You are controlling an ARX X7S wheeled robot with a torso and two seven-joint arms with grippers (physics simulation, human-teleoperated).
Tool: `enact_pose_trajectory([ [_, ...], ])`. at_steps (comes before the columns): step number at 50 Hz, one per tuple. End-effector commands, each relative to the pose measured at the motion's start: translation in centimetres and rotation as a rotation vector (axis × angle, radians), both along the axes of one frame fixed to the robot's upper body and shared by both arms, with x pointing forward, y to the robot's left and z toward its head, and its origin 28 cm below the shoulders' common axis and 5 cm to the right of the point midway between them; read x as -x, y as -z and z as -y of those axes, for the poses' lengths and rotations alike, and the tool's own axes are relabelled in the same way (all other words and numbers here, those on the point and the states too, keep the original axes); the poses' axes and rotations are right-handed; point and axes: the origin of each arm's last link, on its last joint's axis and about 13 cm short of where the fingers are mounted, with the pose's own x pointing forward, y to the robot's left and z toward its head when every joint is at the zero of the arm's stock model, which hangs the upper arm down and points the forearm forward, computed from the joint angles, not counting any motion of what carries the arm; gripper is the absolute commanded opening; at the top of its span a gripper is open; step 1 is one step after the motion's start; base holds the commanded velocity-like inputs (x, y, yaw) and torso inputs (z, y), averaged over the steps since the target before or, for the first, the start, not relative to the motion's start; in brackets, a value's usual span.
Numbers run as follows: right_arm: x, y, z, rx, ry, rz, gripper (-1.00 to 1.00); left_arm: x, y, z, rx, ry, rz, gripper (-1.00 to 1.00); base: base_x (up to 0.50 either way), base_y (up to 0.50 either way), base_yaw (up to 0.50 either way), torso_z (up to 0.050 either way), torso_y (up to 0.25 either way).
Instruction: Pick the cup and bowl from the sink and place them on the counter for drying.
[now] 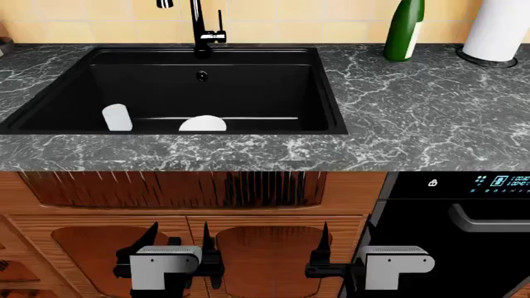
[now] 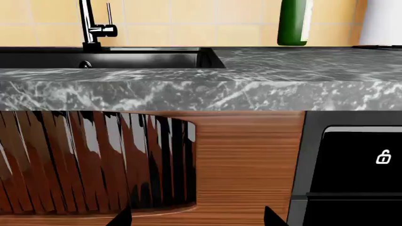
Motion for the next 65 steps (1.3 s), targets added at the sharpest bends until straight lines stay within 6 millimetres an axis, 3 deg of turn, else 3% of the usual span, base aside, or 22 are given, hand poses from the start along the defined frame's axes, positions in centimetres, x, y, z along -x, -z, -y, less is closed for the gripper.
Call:
enact_pose_trajectory([
  [1, 0.07, 0.05, -0.11, 0.02, -0.002, -0.002, 1.0, -0.26, -0.15, 0.26, 0.003, 0.001, 0.0, 1.0, 0.0, 0.0, 0.0, 0.0, 0.0],
  [24, -0.1, 0.07, 0.09, 0.025, 0.003, 0.002, 1.0, -0.55, -0.27, 0.28, 0.02, -0.018, -0.01, 1.0, 0.0, 0.02, 0.0, 0.0, 0.0],
  [54, -0.1, 0.17, 0.06, 0.024, 0.003, -0.003, 1.0, -0.06, -0.02, -0.19, 0.017, -0.017, -0.015, 1.0, 0.0, 0.5, 0.0, 0.0, 0.0],
  [65, -0.08, 0.24, 0.12, 0.027, 0.009, -0.007, 1.0, -0.22, -0.05, -0.09, 0.025, -0.02, -0.021, 1.0, 0.04, 0.01, 0.0, 0.0, 0.0],
])
